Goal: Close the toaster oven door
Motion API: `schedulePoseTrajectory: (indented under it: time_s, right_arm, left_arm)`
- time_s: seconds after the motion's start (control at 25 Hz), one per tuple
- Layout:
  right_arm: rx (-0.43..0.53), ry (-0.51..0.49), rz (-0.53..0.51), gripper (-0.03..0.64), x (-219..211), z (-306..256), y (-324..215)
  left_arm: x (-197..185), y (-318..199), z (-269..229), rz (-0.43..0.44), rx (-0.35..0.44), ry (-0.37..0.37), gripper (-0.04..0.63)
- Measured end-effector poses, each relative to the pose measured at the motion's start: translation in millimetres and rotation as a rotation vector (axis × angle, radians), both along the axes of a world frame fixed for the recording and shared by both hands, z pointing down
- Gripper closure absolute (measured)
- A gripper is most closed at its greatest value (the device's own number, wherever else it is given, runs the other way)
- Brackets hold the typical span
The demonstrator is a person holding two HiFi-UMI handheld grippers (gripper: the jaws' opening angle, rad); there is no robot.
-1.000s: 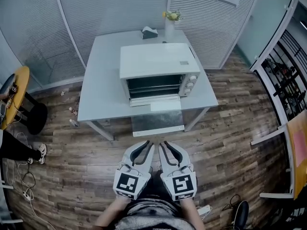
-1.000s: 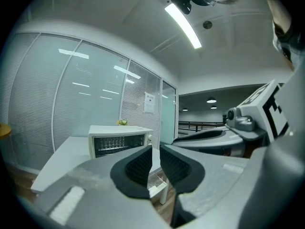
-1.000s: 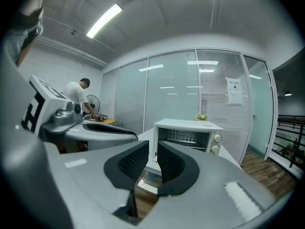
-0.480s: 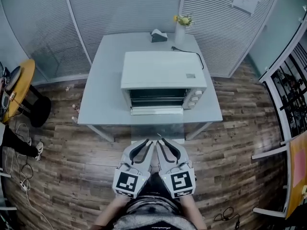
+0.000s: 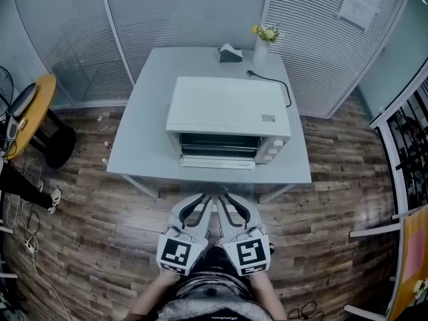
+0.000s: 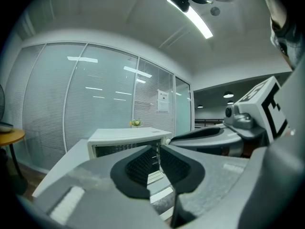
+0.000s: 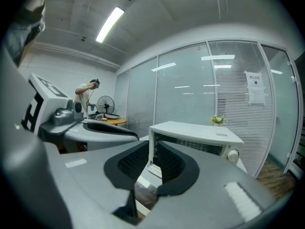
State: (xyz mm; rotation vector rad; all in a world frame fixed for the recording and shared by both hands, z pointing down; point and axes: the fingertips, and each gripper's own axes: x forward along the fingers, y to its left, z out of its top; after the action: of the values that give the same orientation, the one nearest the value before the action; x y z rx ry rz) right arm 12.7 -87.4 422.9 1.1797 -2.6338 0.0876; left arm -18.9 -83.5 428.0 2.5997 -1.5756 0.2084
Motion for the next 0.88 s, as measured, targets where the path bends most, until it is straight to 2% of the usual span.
schedulePoseTrajectory:
  time_s: [0.12, 0.36, 0.56, 0.72, 0.88]
  right_arm:
    - [0.006, -0.002, -0.016, 0.56, 4, 5, -5]
    - [-0.016, 0.015, -0.019, 0.56, 8, 18, -11]
    - [-0.034, 0.02, 0.008, 0.56, 5, 19, -25]
    - [-0.048, 0.031, 0.029, 0.56, -3, 25, -33]
    - [-0.078, 0.063, 0.042, 0.56, -8, 42, -37]
  left_arm:
    - [5, -3, 4, -0.031, -0.015, 0.034, 0.548]
    - [9, -13, 11, -0.012, 0.009, -0.002, 0.548]
    - [7, -27, 11, -0.007, -0.035, 0.049, 0.548]
    - [1, -34, 20, 0.024, -0.057, 0.028, 0.548]
    - [-4, -38, 39, 0.077, -0.076, -0.034, 0.548]
